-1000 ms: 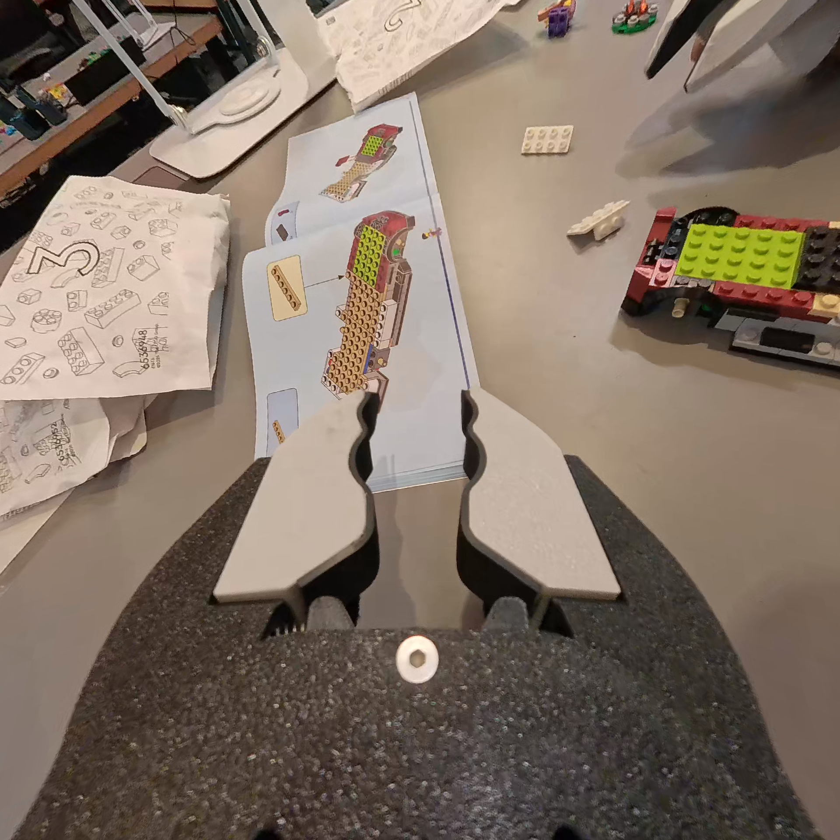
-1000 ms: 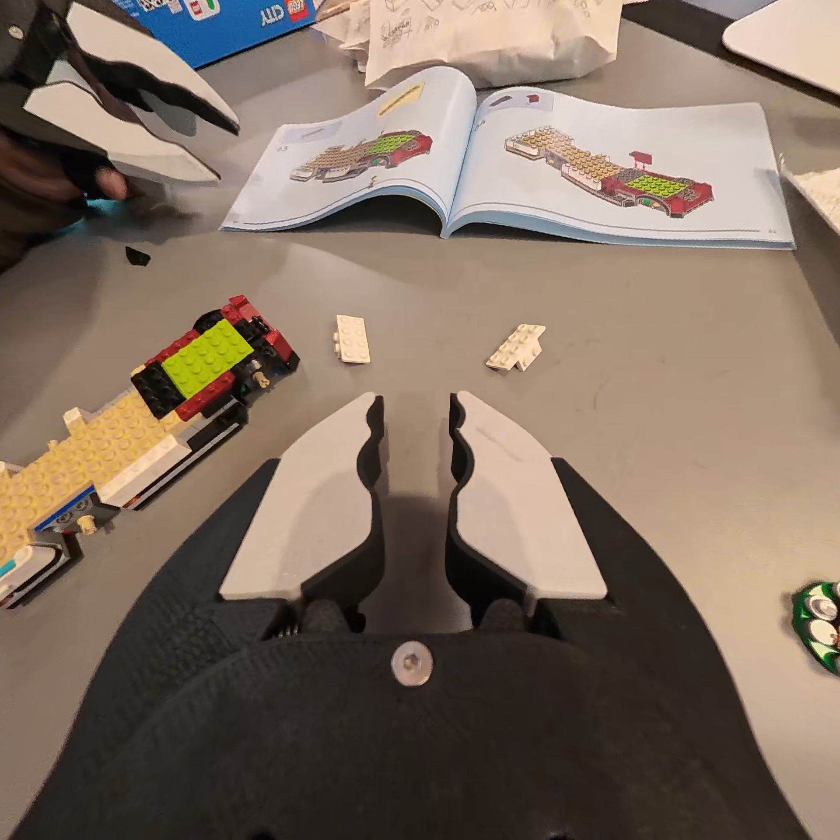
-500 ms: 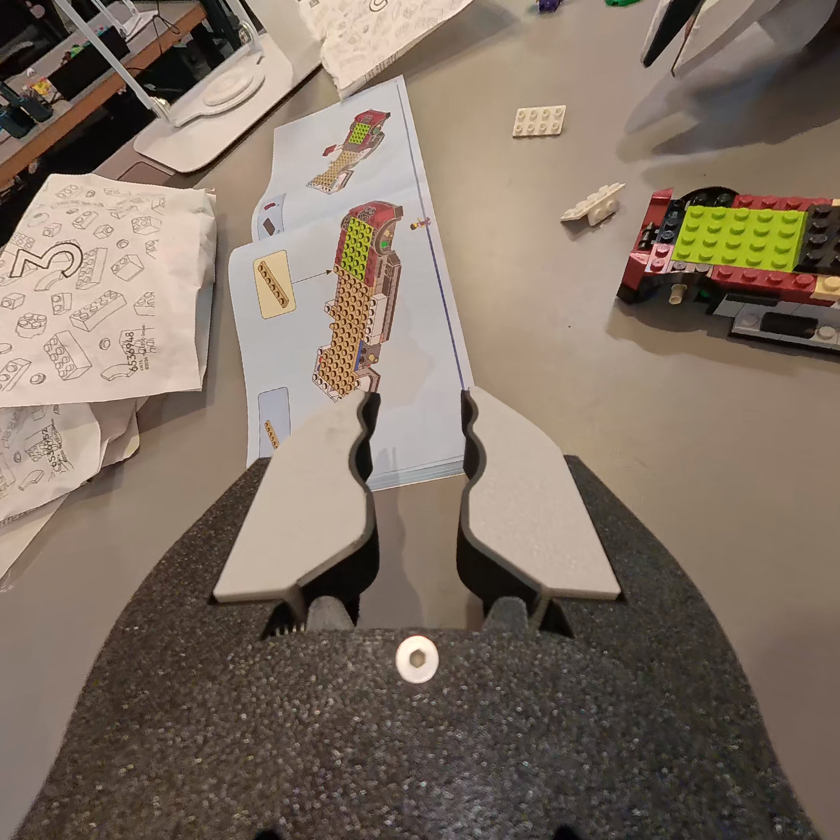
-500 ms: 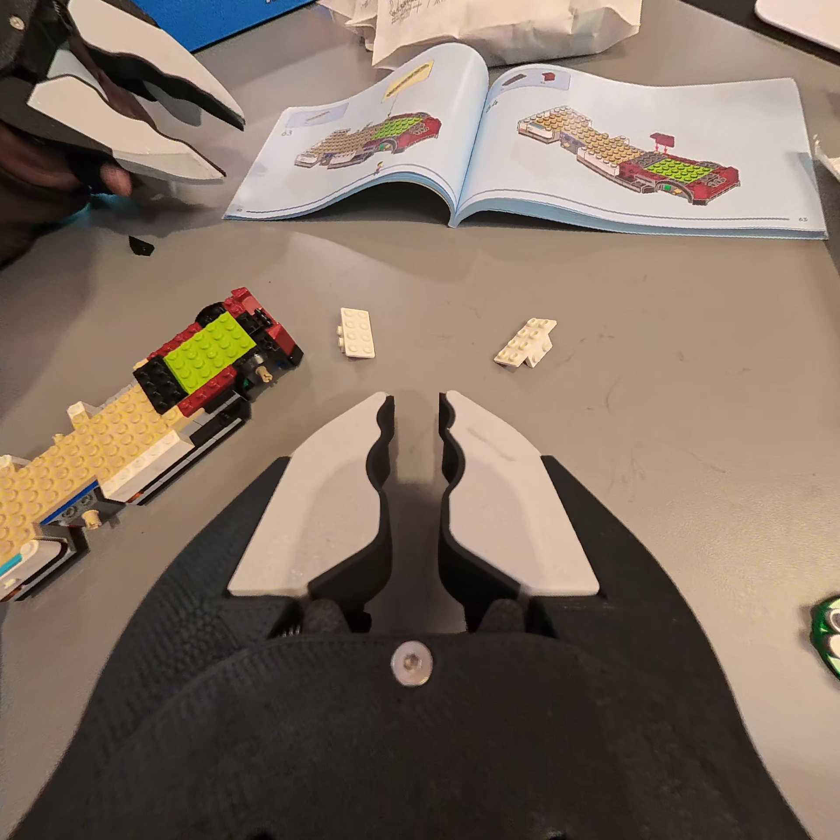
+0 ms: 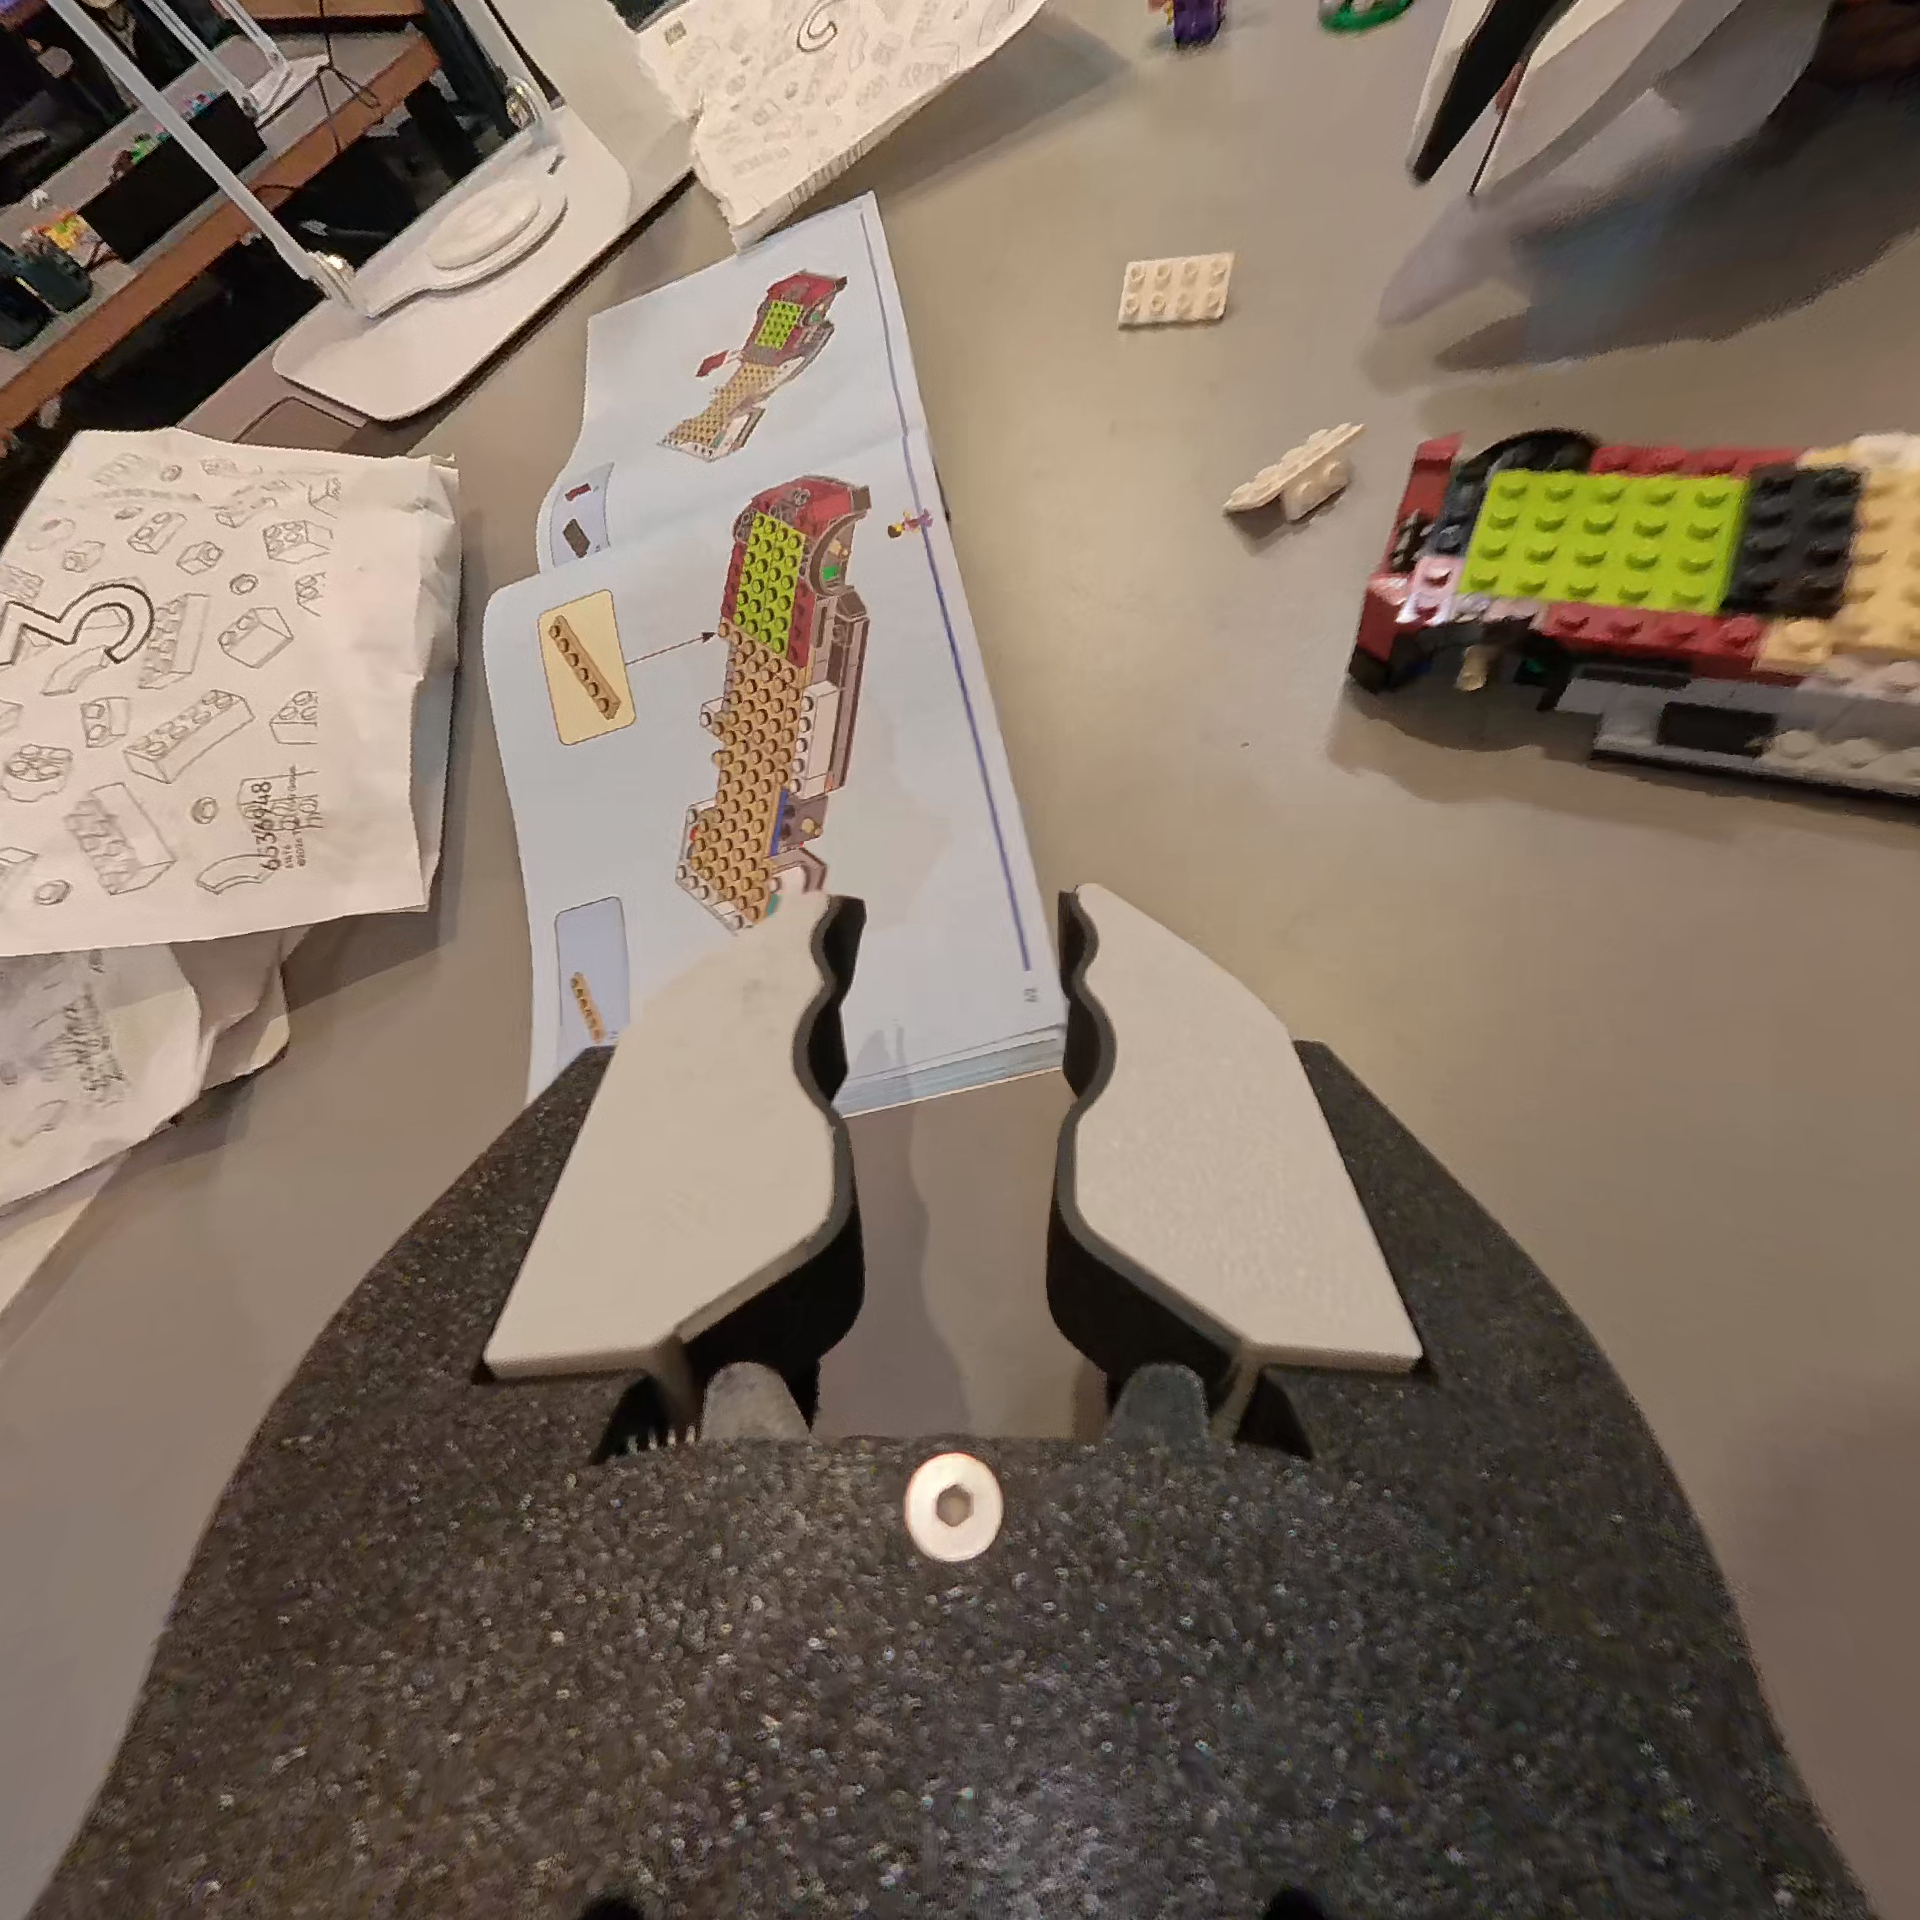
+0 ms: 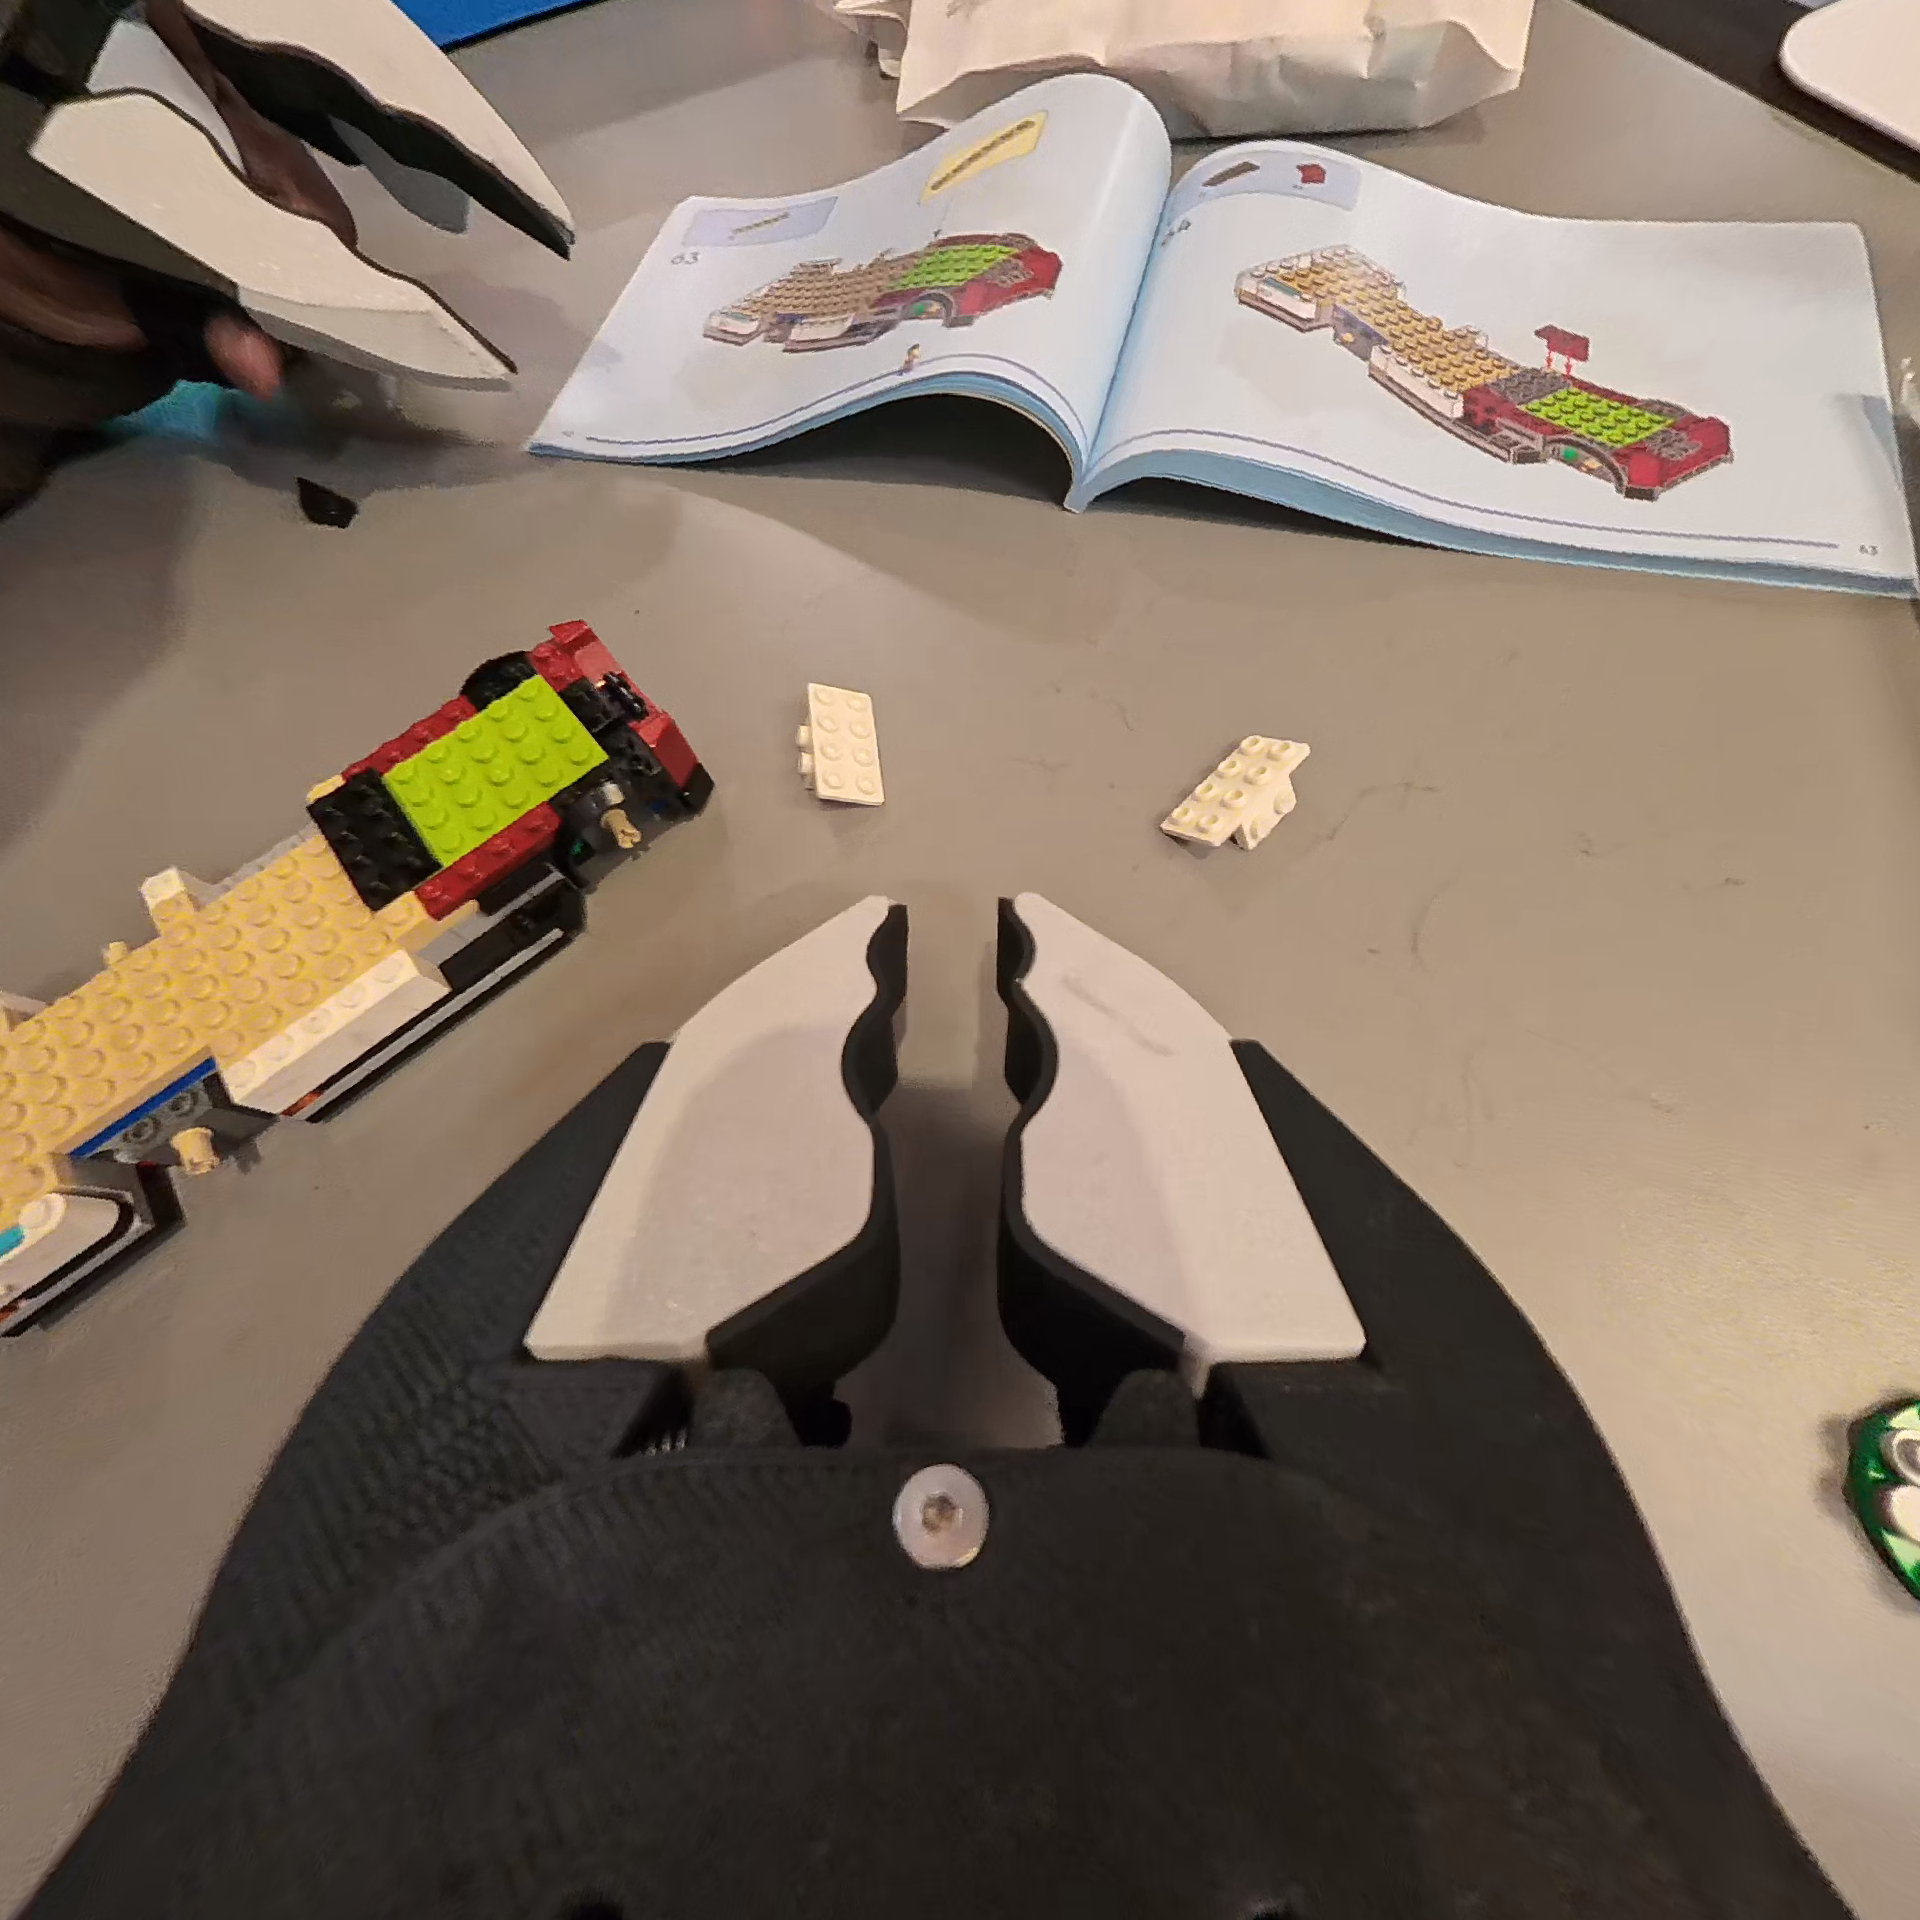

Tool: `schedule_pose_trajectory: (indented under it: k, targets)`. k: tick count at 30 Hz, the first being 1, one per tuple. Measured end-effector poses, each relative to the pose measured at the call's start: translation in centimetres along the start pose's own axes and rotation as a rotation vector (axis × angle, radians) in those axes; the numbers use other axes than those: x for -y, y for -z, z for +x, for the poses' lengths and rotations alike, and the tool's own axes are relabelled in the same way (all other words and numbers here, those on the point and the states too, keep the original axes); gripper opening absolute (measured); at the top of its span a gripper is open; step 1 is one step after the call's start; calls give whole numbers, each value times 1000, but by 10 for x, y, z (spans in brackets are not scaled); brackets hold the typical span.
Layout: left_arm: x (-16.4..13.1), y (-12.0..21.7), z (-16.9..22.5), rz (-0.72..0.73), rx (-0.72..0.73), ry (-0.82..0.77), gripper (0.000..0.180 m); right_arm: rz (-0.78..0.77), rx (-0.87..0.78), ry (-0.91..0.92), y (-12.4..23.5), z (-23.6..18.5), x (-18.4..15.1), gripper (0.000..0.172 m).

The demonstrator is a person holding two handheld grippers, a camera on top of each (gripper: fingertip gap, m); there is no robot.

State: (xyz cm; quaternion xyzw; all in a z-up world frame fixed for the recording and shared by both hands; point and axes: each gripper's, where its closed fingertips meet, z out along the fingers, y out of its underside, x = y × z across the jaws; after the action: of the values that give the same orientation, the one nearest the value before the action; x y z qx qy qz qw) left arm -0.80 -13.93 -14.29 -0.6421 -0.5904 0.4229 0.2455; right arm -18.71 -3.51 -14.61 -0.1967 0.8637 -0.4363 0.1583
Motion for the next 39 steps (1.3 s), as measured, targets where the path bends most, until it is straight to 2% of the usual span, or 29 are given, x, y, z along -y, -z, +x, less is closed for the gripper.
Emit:
schedule_pose_trajectory:
  k: [5, 10, 16, 31, 39]
  targets:
    - [17, 19, 32, 70, -63, 67, 38, -32, 121, 47, 1, -34, -7, 16]
    - [27, 26, 79, 40, -136, 57, 38, -102, 194, 132, 0, -70, -16, 17]
    - [32, 21, 113, -1, -191, 34, 38, -80, 221, 152, 5, -92, -17, 18]
    - [35, 12, 128, 2, -227, 50, 38, -20, 237, 156, 4, -106, -12, 19]
    - [32, 7, 129, 2, -247, 68, 37, 29, 237, 86, 7, -98, -6, 20]
